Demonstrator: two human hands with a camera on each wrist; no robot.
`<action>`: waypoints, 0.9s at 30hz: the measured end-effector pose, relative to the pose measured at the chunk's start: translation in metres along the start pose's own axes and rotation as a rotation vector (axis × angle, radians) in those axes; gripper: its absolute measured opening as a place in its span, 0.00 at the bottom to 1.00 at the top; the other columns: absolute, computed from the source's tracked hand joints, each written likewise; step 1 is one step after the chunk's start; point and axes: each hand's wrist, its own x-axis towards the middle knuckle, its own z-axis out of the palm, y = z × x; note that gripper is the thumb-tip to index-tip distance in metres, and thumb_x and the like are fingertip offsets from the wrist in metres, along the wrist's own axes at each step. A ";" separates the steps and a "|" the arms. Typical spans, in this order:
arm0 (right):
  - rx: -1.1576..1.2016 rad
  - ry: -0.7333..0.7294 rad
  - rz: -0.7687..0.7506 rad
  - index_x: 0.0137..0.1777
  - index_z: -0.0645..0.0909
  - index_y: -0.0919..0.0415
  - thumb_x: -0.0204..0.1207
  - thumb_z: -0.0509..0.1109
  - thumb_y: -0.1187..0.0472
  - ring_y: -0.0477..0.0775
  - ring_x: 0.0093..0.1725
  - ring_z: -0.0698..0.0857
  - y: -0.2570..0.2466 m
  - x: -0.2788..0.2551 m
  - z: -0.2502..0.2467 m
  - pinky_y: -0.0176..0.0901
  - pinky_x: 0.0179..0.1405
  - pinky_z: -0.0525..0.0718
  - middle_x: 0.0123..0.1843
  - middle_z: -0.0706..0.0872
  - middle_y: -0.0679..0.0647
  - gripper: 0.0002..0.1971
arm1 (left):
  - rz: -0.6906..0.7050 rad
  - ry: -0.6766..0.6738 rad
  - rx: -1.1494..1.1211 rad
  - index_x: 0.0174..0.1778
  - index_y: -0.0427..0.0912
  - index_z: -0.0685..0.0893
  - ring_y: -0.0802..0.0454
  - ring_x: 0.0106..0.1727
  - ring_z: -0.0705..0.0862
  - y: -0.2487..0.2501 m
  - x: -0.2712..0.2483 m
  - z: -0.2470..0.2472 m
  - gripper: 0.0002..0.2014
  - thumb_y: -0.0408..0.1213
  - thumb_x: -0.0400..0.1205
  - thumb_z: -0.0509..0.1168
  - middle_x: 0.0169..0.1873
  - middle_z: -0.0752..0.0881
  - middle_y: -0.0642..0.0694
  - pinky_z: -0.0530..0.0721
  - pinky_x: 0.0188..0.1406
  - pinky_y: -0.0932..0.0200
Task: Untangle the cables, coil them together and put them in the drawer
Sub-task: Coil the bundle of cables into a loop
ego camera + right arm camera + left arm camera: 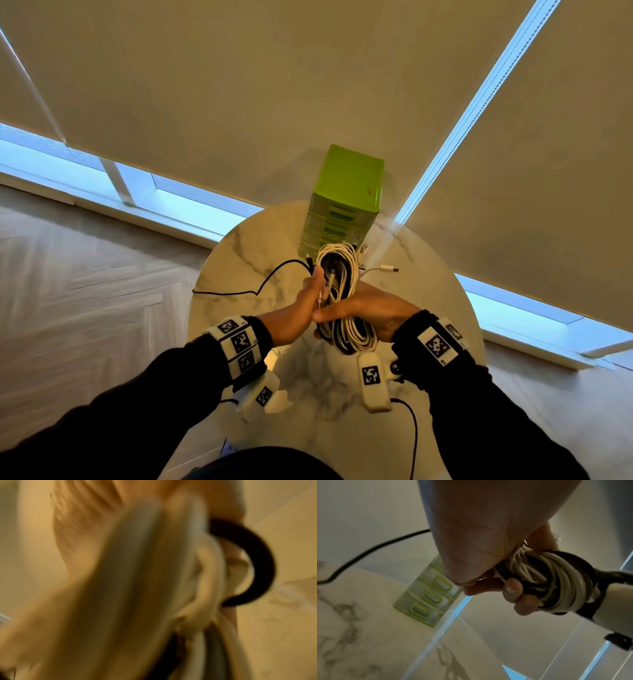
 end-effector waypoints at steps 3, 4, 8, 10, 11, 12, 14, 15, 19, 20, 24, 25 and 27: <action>-0.078 0.039 -0.041 0.65 0.85 0.64 0.68 0.82 0.73 0.59 0.54 0.92 0.002 0.002 0.003 0.50 0.54 0.90 0.55 0.92 0.62 0.24 | -0.065 0.008 0.172 0.89 0.59 0.40 0.52 0.90 0.44 -0.002 0.000 -0.006 0.62 0.91 0.61 0.34 0.90 0.45 0.51 0.47 0.88 0.37; -0.110 0.047 -0.053 0.64 0.86 0.63 0.67 0.82 0.73 0.57 0.54 0.92 0.002 0.002 0.003 0.46 0.52 0.90 0.54 0.93 0.60 0.24 | -0.068 0.005 0.243 0.88 0.61 0.39 0.52 0.89 0.41 0.000 -0.003 -0.007 0.61 0.91 0.61 0.33 0.90 0.42 0.52 0.45 0.88 0.36; -0.164 0.123 -0.068 0.59 0.87 0.61 0.65 0.83 0.72 0.56 0.49 0.93 0.005 0.000 0.001 0.48 0.51 0.91 0.48 0.93 0.57 0.21 | 0.090 0.002 0.389 0.89 0.58 0.53 0.53 0.88 0.56 0.015 -0.011 -0.017 0.51 0.83 0.73 0.31 0.88 0.58 0.50 0.55 0.88 0.41; -0.125 0.157 -0.090 0.57 0.86 0.65 0.66 0.82 0.74 0.64 0.47 0.93 0.008 0.002 0.002 0.57 0.52 0.92 0.48 0.92 0.64 0.19 | 0.140 0.032 0.455 0.82 0.54 0.69 0.54 0.80 0.73 0.025 -0.011 -0.024 0.45 0.78 0.79 0.34 0.80 0.75 0.49 0.66 0.83 0.45; -0.100 0.175 -0.097 0.57 0.85 0.68 0.67 0.81 0.74 0.67 0.45 0.92 0.010 0.003 0.004 0.59 0.49 0.92 0.47 0.91 0.68 0.18 | 0.144 0.059 0.515 0.73 0.53 0.78 0.53 0.71 0.80 0.029 -0.011 -0.028 0.43 0.77 0.80 0.34 0.70 0.84 0.48 0.73 0.78 0.45; -0.073 0.191 -0.102 0.56 0.85 0.70 0.67 0.80 0.75 0.69 0.43 0.92 0.012 0.004 0.005 0.59 0.46 0.92 0.47 0.90 0.70 0.17 | 0.153 0.085 0.583 0.61 0.53 0.82 0.51 0.61 0.85 0.033 -0.013 -0.030 0.41 0.77 0.80 0.35 0.59 0.89 0.48 0.78 0.71 0.45; -0.028 0.210 -0.115 0.54 0.84 0.69 0.67 0.78 0.75 0.70 0.39 0.90 0.017 0.006 0.007 0.58 0.42 0.91 0.46 0.89 0.71 0.15 | 0.196 0.143 0.706 0.45 0.52 0.82 0.52 0.47 0.86 0.039 -0.019 -0.032 0.36 0.74 0.81 0.36 0.42 0.89 0.51 0.82 0.59 0.47; -0.007 0.218 -0.125 0.52 0.84 0.69 0.67 0.77 0.75 0.70 0.39 0.90 0.020 0.007 0.006 0.59 0.42 0.90 0.45 0.89 0.70 0.14 | 0.236 0.193 0.762 0.42 0.52 0.82 0.53 0.43 0.86 0.040 -0.021 -0.034 0.36 0.73 0.82 0.36 0.39 0.88 0.53 0.83 0.55 0.48; 0.100 0.258 -0.139 0.45 0.83 0.71 0.70 0.72 0.77 0.71 0.38 0.87 0.028 0.003 -0.001 0.63 0.43 0.89 0.39 0.85 0.70 0.06 | 0.488 0.508 0.782 0.44 0.54 0.77 0.58 0.36 0.78 0.027 -0.017 -0.046 0.20 0.66 0.85 0.53 0.35 0.80 0.57 0.78 0.37 0.55; 0.129 0.259 -0.143 0.46 0.82 0.72 0.71 0.72 0.78 0.70 0.39 0.87 0.028 0.001 -0.003 0.60 0.42 0.89 0.39 0.85 0.70 0.06 | 0.550 0.567 0.765 0.47 0.53 0.77 0.57 0.38 0.77 0.018 -0.014 -0.050 0.14 0.60 0.85 0.60 0.38 0.79 0.58 0.75 0.39 0.57; 0.196 0.250 -0.150 0.51 0.81 0.71 0.72 0.71 0.77 0.67 0.36 0.87 0.030 -0.006 -0.007 0.54 0.39 0.88 0.40 0.84 0.68 0.09 | 0.588 0.767 0.838 0.63 0.46 0.77 0.52 0.54 0.75 -0.009 0.004 -0.057 0.22 0.51 0.79 0.74 0.55 0.78 0.49 0.72 0.56 0.54; 0.197 0.247 -0.148 0.51 0.81 0.71 0.72 0.72 0.77 0.66 0.36 0.87 0.030 -0.007 -0.008 0.54 0.39 0.88 0.40 0.84 0.69 0.09 | 0.513 0.733 0.795 0.64 0.47 0.78 0.51 0.56 0.76 -0.009 0.007 -0.054 0.21 0.52 0.81 0.73 0.56 0.78 0.49 0.73 0.59 0.53; 0.167 0.254 -0.141 0.50 0.82 0.71 0.72 0.73 0.76 0.66 0.36 0.87 0.034 -0.009 -0.007 0.56 0.40 0.89 0.39 0.84 0.70 0.08 | 0.327 0.556 0.550 0.53 0.46 0.82 0.50 0.56 0.83 -0.001 0.005 -0.045 0.11 0.50 0.88 0.64 0.51 0.84 0.51 0.80 0.62 0.50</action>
